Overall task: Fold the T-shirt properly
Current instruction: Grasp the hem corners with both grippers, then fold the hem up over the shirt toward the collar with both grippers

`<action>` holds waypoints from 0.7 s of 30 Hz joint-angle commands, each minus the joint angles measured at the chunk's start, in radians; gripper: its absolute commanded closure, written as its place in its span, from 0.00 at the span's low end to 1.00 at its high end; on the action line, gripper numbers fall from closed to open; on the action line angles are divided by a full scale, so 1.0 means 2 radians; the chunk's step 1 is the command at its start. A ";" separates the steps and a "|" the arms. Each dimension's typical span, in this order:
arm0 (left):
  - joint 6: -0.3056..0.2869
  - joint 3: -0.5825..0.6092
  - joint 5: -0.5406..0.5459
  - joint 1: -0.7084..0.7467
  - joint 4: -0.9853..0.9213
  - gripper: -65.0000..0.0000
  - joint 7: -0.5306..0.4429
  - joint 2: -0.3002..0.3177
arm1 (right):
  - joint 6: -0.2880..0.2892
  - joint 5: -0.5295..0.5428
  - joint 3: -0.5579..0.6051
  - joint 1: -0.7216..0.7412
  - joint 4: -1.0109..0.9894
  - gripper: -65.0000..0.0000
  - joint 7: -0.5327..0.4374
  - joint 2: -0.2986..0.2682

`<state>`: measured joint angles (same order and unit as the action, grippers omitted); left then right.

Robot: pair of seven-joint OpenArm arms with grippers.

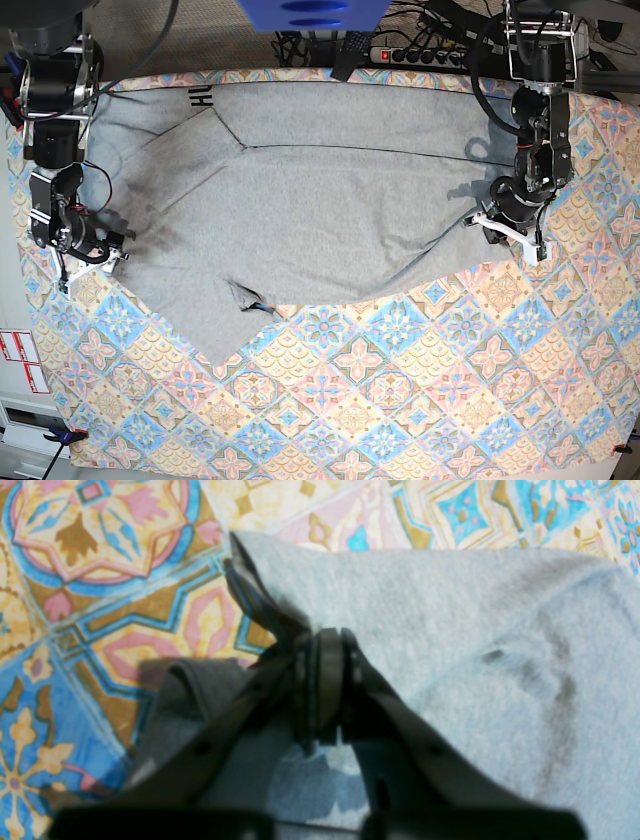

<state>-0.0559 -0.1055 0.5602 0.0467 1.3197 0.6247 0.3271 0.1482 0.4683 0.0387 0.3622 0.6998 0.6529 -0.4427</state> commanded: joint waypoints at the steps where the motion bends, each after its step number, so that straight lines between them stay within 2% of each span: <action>1: -0.002 -0.003 0.003 -0.008 0.010 1.00 -0.009 0.006 | 0.015 0.005 -0.002 0.012 0.008 0.43 -0.003 -0.002; 3: -0.002 -0.003 0.003 -0.008 0.010 1.00 -0.009 0.006 | 0.056 0.005 -0.002 0.012 0.008 0.47 0.000 0.000; 6: -0.002 -0.003 0.003 -0.008 0.010 1.00 -0.009 0.006 | 0.104 0.005 -0.004 0.012 0.008 0.57 0.007 0.002; 8: -0.002 -0.003 0.003 -0.008 0.010 1.00 -0.009 0.006 | 0.118 0.005 -0.002 0.012 0.008 0.62 0.007 0.002; 13: -0.002 -0.003 0.003 -0.008 0.010 1.00 -0.009 0.006 | 0.125 0.005 -0.006 0.012 0.008 0.72 0.008 0.002; 17: -0.002 -0.003 0.003 -0.008 0.010 1.00 -0.009 0.006 | 0.125 0.005 -0.011 0.012 0.008 0.85 0.005 0.002; 21: -0.002 -0.003 0.003 -0.007 0.010 1.00 -0.009 0.006 | 0.129 0.005 -0.052 0.012 0.008 0.93 0.006 0.002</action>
<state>-0.0563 -0.1055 0.5602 0.0467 1.3197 0.6247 0.3271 0.4015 0.4709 -0.0570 0.3622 0.7021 0.6834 -0.4152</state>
